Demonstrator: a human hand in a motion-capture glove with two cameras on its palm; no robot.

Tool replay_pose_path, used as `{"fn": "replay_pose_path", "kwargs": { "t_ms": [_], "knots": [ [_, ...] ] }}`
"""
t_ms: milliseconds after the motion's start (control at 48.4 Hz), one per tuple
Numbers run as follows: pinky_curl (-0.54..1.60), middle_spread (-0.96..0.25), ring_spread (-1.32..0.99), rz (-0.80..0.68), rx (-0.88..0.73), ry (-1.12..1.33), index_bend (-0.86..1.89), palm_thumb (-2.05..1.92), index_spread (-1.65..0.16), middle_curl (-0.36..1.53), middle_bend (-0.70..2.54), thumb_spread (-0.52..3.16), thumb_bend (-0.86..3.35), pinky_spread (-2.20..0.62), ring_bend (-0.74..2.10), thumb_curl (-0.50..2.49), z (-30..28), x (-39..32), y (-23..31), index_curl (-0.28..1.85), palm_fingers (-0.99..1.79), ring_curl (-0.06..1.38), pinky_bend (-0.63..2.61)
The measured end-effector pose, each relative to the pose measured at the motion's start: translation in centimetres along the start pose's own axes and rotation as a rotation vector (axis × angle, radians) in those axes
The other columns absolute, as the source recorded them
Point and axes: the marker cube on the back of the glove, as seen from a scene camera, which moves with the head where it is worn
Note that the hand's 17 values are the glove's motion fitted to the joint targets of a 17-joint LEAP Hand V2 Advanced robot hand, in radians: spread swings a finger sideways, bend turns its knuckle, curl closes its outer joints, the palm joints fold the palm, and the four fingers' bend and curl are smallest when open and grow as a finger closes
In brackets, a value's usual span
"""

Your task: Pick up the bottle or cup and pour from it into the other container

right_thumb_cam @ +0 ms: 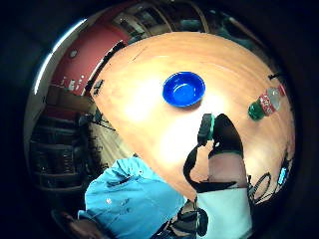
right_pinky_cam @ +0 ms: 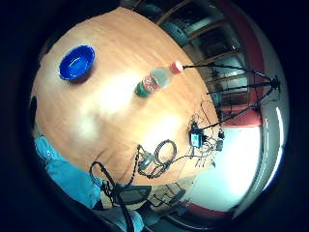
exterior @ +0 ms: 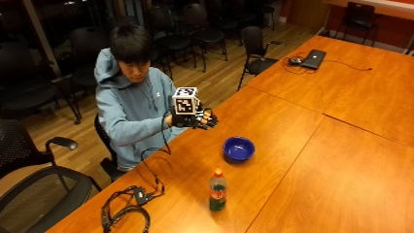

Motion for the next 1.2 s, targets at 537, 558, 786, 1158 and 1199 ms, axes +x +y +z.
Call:
{"fn": "replay_pose_path", "kwargs": {
  "t_ms": [537, 558, 786, 1158, 1199],
  "knots": [
    [0.15, -0.02, 0.07, 0.026, -0.007, 0.059, 0.22, 0.68, -0.34, 0.22, 0.17, 0.98, 0.25, 0.24, 0.22, 0.36, -0.2, 2.5, 0.4, 0.29, 0.35, 0.18, 0.28],
    [0.15, -0.02, 0.07, 0.031, -0.006, 0.059, 0.22, 0.68, -0.34, 0.22, 0.17, 0.98, 0.24, 0.24, 0.22, 0.37, -0.2, 2.8, 0.4, 0.30, 0.34, 0.18, 0.28],
    [0.18, -0.03, 0.07, 0.067, 0.013, 0.040, 0.18, 0.71, -0.35, 0.23, 0.16, 1.04, 0.18, 0.24, 0.23, 0.42, -0.7, 6.0, 1.7, 0.32, 0.31, 0.21, 0.31],
    [0.23, -0.03, 0.07, 0.178, 0.006, 0.068, 0.17, 0.75, -0.37, 0.24, 0.17, 1.07, 0.07, 0.25, 0.29, 0.48, -1.9, 12.0, 4.0, 0.30, 0.21, 0.25, 0.41],
    [0.23, -0.04, 0.07, 0.189, 0.011, 0.068, 0.15, 0.75, -0.37, 0.24, 0.17, 1.07, 0.06, 0.25, 0.30, 0.49, -2.0, 12.8, 4.2, 0.30, 0.20, 0.26, 0.41]
  ]
}}
